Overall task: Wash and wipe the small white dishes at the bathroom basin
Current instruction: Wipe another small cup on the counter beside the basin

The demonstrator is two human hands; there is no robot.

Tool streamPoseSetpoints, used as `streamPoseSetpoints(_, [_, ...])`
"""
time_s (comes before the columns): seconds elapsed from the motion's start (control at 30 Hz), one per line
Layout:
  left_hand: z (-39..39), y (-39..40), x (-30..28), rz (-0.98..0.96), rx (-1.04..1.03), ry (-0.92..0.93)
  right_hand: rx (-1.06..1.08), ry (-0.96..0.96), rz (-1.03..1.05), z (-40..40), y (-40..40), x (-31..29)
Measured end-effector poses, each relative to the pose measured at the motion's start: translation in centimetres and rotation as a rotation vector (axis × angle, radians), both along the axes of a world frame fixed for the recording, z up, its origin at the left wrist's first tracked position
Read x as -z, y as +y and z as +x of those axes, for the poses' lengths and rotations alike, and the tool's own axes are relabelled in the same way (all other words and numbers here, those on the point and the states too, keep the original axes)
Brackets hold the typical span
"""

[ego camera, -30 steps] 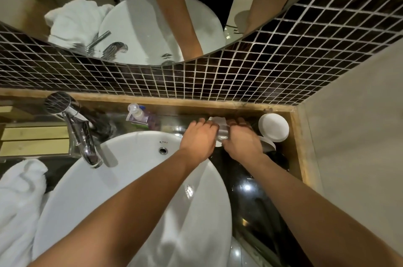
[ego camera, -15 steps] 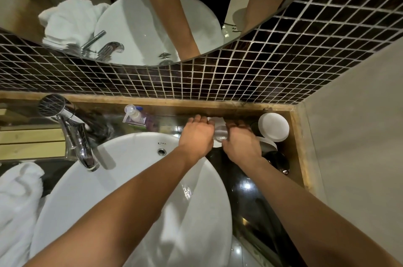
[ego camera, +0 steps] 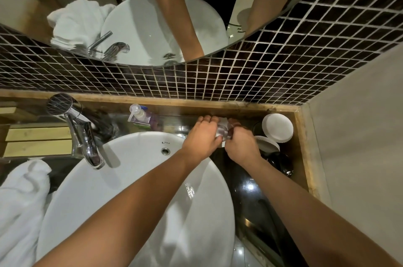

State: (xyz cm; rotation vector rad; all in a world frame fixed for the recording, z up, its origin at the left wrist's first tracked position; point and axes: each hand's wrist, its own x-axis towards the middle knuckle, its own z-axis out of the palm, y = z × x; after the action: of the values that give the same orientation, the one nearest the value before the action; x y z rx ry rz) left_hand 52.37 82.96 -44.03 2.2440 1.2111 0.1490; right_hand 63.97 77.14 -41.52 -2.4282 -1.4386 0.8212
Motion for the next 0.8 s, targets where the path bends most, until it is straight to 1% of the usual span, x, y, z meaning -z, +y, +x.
streamPoseSetpoints(0.1, [0.3, -0.2, 0.2, -0.005, -0.01, -0.025, 0.033, 0.086, 0.012, 0.1, 0.0, 0.3])
streamPoseSetpoints(0.23, [0.5, -0.2, 0.1, 0.001, -0.013, -0.057, 0.074, 0.121, 0.035, 0.4, -0.1, 0.7])
streamPoseSetpoints(0.3, [0.6, -0.3, -0.1, -0.01, -0.049, -0.085, 0.118, 0.151, 0.03, 0.6, 0.0, 0.8])
streamPoseSetpoints(0.4, [0.7, -1.0, -0.4, -0.059, -0.162, -0.14, 0.187, 0.21, 0.035, 0.6, 0.2, 1.1])
streamPoseSetpoints(0.5, [0.9, -1.8, -0.7, -0.137, -0.251, -0.154, 0.223, 0.229, 0.049, 0.5, 0.4, 1.1])
streamPoseSetpoints(0.63, [1.1, -2.3, -1.2, -0.223, -0.295, -0.193, 0.235, 0.265, 0.067, 0.3, 0.4, 0.9])
streamPoseSetpoints(0.8, [0.9, -2.2, -1.3, -0.251, -0.294, -0.202, 0.256, 0.32, 0.063, 0.2, 0.4, 0.9])
